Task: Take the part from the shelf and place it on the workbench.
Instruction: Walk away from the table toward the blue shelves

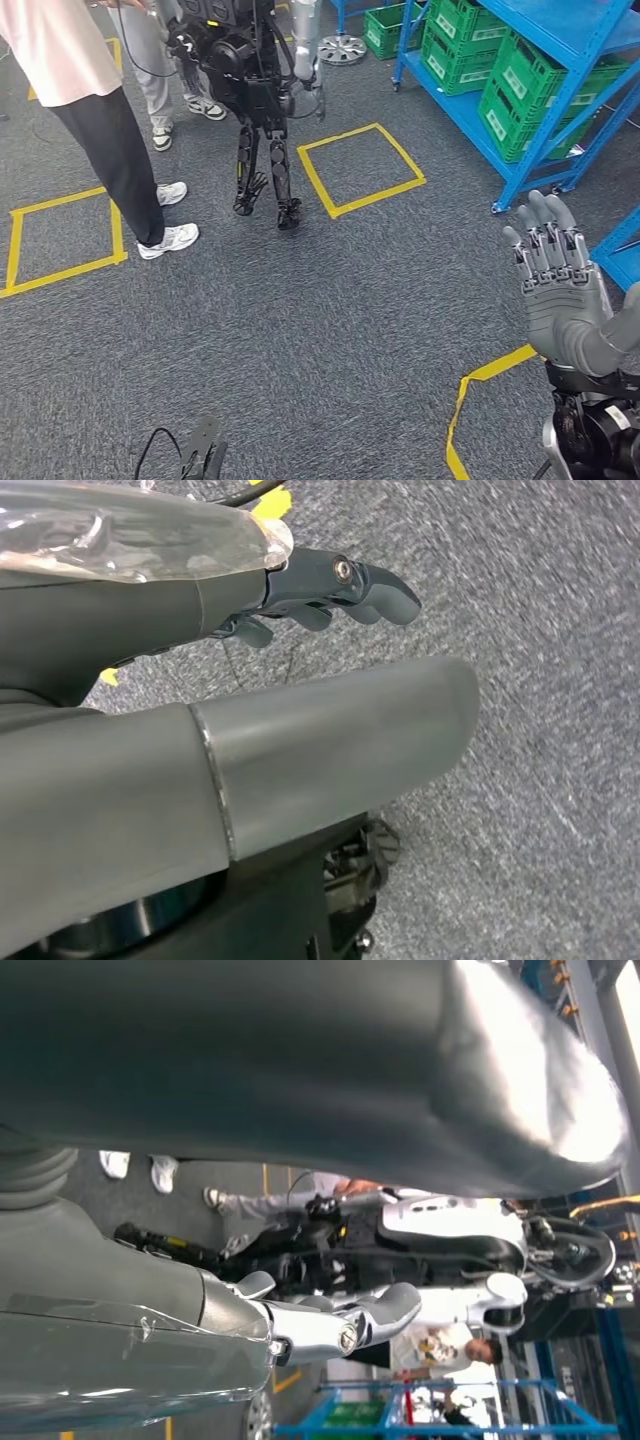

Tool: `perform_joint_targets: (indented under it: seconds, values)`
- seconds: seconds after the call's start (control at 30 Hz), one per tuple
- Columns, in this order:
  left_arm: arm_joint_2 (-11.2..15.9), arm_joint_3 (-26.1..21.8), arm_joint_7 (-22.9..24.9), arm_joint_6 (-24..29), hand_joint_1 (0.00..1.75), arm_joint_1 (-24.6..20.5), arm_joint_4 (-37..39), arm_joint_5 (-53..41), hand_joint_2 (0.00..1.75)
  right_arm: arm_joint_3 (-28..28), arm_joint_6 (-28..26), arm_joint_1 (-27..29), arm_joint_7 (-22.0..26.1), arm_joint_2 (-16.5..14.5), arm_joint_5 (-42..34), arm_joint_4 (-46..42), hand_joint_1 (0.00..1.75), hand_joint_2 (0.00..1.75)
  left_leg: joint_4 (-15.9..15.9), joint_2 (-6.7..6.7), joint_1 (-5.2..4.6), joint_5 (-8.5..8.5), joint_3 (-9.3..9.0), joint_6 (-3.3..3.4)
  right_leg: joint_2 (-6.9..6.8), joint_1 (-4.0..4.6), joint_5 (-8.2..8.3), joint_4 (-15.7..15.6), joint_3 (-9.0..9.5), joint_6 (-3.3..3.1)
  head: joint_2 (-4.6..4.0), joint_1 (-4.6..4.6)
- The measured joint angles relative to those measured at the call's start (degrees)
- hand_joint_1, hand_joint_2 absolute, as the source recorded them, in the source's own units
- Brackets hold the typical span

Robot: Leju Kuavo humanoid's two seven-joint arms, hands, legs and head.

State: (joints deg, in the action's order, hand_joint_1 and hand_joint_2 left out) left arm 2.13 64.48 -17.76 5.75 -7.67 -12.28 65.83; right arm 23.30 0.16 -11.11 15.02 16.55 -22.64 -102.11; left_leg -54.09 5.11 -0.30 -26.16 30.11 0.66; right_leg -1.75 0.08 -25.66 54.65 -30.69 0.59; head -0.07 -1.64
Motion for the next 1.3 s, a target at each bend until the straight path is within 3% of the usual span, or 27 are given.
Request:
perform_joint_targets:
  seconds: [0.07, 0.17, 0.2, 0.23, 0.27, 0.3, 0.37, 0.43, 0.5, 0.57, 0.63, 0.7, 0.73, 0.77, 0.8, 0.87, 0.93, 1.0, 1.03, 1.1, 1.17, 1.2, 1.23, 1.27, 1.3]
  values:
    - [0.01, 0.0, 0.01, 0.0, 0.0, -0.09, 0.0, 0.0, 0.0, 0.01, -0.07, -0.09, 0.03, 0.0, 0.03, -0.1, 0.0, 0.0, -2.43, -1.32, 0.16, -1.69, 0.87, -0.66, 1.02, -0.25, 0.4, -0.42, 0.1, -0.65, -0.01, -0.08]
    - [-0.01, 0.0, 0.09, 0.01, 0.0, 0.11, 0.0, 0.05, 0.0, 0.07, -0.11, -0.18, 0.03, 0.0, 0.08, -0.18, 0.0, 0.0, -13.83, -4.28, 0.47, -7.31, 6.1, -1.3, 2.59, -0.43, 0.68, -0.58, -0.01, -1.08, -0.01, -0.27]
    - [-0.02, 0.0, 0.13, 0.02, 0.0, 0.22, 0.0, 0.1, 0.0, 0.1, -0.12, -0.16, 0.03, 0.0, 0.09, -0.17, 0.0, 0.0, -16.9, -4.56, 0.53, -8.19, 7.69, -1.34, 3.26, -0.44, 0.71, -0.57, -0.04, -1.12, 0.0, -0.3]
    - [-0.04, 0.0, 0.16, 0.07, 0.0, 0.31, 0.0, 0.16, 0.0, 0.13, -0.12, -0.14, 0.03, 0.0, 0.12, -0.17, 0.0, 0.0, -17.86, -4.7, 0.56, -7.89, 8.31, -1.31, 3.98, -0.44, 0.72, -0.56, -0.03, -1.13, 0.0, -0.31]
    - [-0.04, 0.0, 0.17, 0.15, 0.0, 0.35, 0.0, 0.23, 0.0, 0.15, -0.12, -0.14, 0.03, -0.01, 0.17, -0.16, 0.0, 0.0, -16.32, -4.85, 0.6, -6.41, 7.75, -1.22, 4.73, -0.45, 0.73, -0.55, 0.05, -1.13, 0.0, -0.32]
    - [-0.03, 0.0, 0.16, 0.25, 0.0, 0.35, 0.0, 0.27, 0.0, 0.16, -0.11, -0.18, 0.04, -0.01, 0.22, -0.16, 0.0, 0.0, -12.61, -5.29, 0.66, -4.11, 6.12, -1.07, 5.44, -0.47, 0.72, -0.55, 0.17, -1.1, 0.0, -0.33]
    - [0.04, 0.0, 0.15, 0.42, 0.0, 0.36, 0.0, 0.33, 0.0, 0.16, -0.1, -0.33, 0.04, -0.02, 0.29, -0.16, 0.0, 0.0, -3.98, -7.64, 0.83, -0.26, 2.37, -0.7, 6.78, -0.45, 0.7, -0.46, 0.19, -0.83, 0.0, -0.32]
    - [0.05, 0.0, 0.13, 0.45, 0.0, 0.3, 0.0, 0.33, 0.0, 0.16, -0.09, -0.5, 0.07, -0.02, 0.32, -0.16, 0.0, 0.0, -0.1, -8.89, 0.76, 0.82, 0.8, -0.36, 7.95, -0.48, 0.78, -0.41, -0.16, -0.23, 0.0, -0.28]
    - [-0.04, 0.0, 0.11, 0.47, 0.0, 0.21, 0.0, 0.32, 0.0, 0.11, -0.08, -0.53, 0.09, -0.02, 0.33, -0.16, 0.0, 0.0, 0.21, -7.75, 0.67, 0.88, 0.7, 0.09, 8.84, -0.62, 0.89, -0.49, -0.5, 0.49, 0.0, -0.21]
    - [-0.13, 0.0, 0.07, 0.51, 0.0, 0.16, 0.0, 0.26, 0.0, 0.05, -0.08, -0.57, 0.17, -0.01, 0.33, -0.15, 0.0, 0.0, 0.81, -6.52, 0.81, 1.14, 0.5, 0.77, 6.83, -0.54, -0.49, 1.4, -1.45, 1.08, -0.01, -0.01]
    - [-0.13, 0.0, 0.02, 0.54, 0.0, 0.22, 0.0, 0.19, 0.0, 0.04, -0.08, -0.62, 0.25, 0.0, 0.34, -0.14, 0.0, 0.0, 1.2, -5.2, 0.75, 1.23, 0.36, 1.31, 3.56, -0.5, -4.27, 8.03, -4.43, 1.54, -0.01, 0.24]
    - [-0.13, 0.0, 0.02, 0.55, 0.0, 0.4, 0.0, 0.16, 0.0, 0.05, -0.08, -0.53, 0.26, 0.0, 0.35, -0.07, 0.0, 0.0, 1.19, -3.81, 0.62, 1.14, 0.35, 1.5, 2.48, -0.64, -7.53, 15.83, -8.0, 1.91, -0.01, 0.34]
    - [-0.15, 0.0, 0.03, 0.55, 0.0, 0.46, 0.0, 0.14, 0.0, 0.05, -0.08, -0.45, 0.26, 0.0, 0.35, -0.01, 0.0, 0.0, 1.18, -3.08, 0.6, 1.08, 0.31, 1.52, 2.31, -0.67, -7.67, 17.38, -8.69, 2.02, -0.01, 0.35]
    - [-0.19, 0.0, 0.03, 0.55, 0.0, 0.47, 0.0, 0.1, 0.0, 0.04, -0.08, -0.4, 0.26, 0.0, 0.35, 0.04, 0.0, 0.0, 1.17, -2.37, 0.59, 1.0, 0.24, 1.48, 2.1, -0.69, -6.7, 16.54, -8.2, 2.07, 0.0, 0.36]
    - [-0.24, 0.0, 0.04, 0.55, 0.0, 0.44, 0.0, 0.05, 0.0, 0.03, -0.08, -0.38, 0.26, 0.0, 0.35, 0.08, 0.0, 0.0, 1.14, -1.69, 0.59, 0.88, 0.09, 1.39, 1.62, -0.68, -4.79, 13.29, -6.51, 2.05, 0.0, 0.37]
    - [-0.34, 0.0, 0.04, 0.55, 0.0, 0.34, 0.0, -0.04, 0.0, -0.02, -0.08, -0.41, 0.27, 0.0, 0.35, 0.08, 0.0, 0.0, 0.9, -0.54, 0.4, 0.53, -0.22, 0.98, -0.92, -0.39, -1.07, 4.5, -1.94, 1.76, 0.0, 0.43]
    - [-0.39, 0.0, 0.04, 0.55, 0.0, 0.26, 0.0, -0.13, 0.0, -0.07, -0.08, -0.43, 0.3, 0.0, 0.35, 0.08, 0.0, 0.0, 0.57, 0.49, 0.07, 0.25, -0.39, 0.51, -2.33, -0.05, 0.26, 0.0, 0.13, 1.09, -0.01, 0.35]
    - [-0.4, 0.0, 0.05, 0.55, 0.0, 0.17, 0.0, -0.2, 0.0, -0.12, -0.08, -0.35, 0.33, 0.0, 0.35, 0.06, 0.0, 0.0, 0.46, 1.67, -0.05, 0.13, -0.51, 0.1, -1.05, 0.05, 0.41, -0.35, -0.05, 0.29, -0.01, 0.22]
    - [-0.4, 0.0, 0.06, 0.55, 0.0, 0.11, 0.0, -0.22, 0.0, -0.15, -0.08, -0.32, 0.36, 0.0, 0.35, 0.03, 0.0, 0.0, 0.13, 1.43, 0.04, -0.17, -0.5, -0.22, -0.39, -0.02, 0.58, -0.46, -0.07, -0.05, -0.01, 0.19]
    - [-0.39, 0.0, 0.06, 0.55, 0.0, 0.01, 0.0, -0.24, 0.0, -0.17, -0.08, -0.4, 0.42, 0.0, 0.35, -0.05, 0.0, 0.0, -3.54, -1.34, 0.21, -2.56, 0.91, -0.98, 0.82, -0.34, 0.99, -0.75, -0.09, -0.7, 0.0, 0.02]
    - [-0.39, 0.0, 0.1, 0.55, 0.0, 0.14, 0.0, -0.25, 0.0, -0.13, -0.08, -0.49, 0.44, 0.0, 0.35, -0.08, 0.0, 0.0, -11.62, -4.24, 0.33, -6.74, 4.61, -1.37, 2.08, -0.48, 1.23, -0.77, -0.33, -1.06, 0.0, -0.16]
    - [-0.4, 0.01, 0.13, 0.55, 0.0, 0.27, 0.0, -0.26, 0.0, -0.09, -0.08, -0.43, 0.42, 0.0, 0.35, -0.07, 0.0, 0.0, -15.47, -4.65, 0.39, -8.25, 6.51, -1.41, 2.83, -0.47, 1.31, -0.76, -0.45, -1.15, 0.0, -0.21]
    - [-0.41, 0.01, 0.16, 0.55, 0.0, 0.38, 0.0, -0.27, 0.0, -0.06, -0.08, -0.35, 0.42, 0.0, 0.35, -0.07, 0.0, 0.0, -17.58, -4.76, 0.43, -8.65, 7.62, -1.38, 3.63, -0.47, 1.38, -0.75, -0.53, -1.2, 0.0, -0.22]
    - [-0.42, 0.02, 0.19, 0.55, 0.0, 0.45, 0.0, -0.28, 0.0, -0.03, -0.08, -0.26, 0.41, 0.0, 0.35, -0.07, 0.0, 0.0, -17.34, -4.83, 0.48, -7.81, 7.62, -1.29, 4.48, -0.47, 1.43, -0.74, -0.55, -1.19, 0.0, -0.24]
    - [-0.4, 0.02, 0.19, 0.55, 0.0, 0.47, 0.0, -0.28, 0.0, -0.01, -0.08, -0.2, 0.41, 0.0, 0.35, -0.07, 0.0, 0.0, -14.55, -5.07, 0.55, -5.89, 6.41, -1.13, 5.34, -0.48, 1.49, -0.73, -0.53, -1.14, 0.0, -0.25]
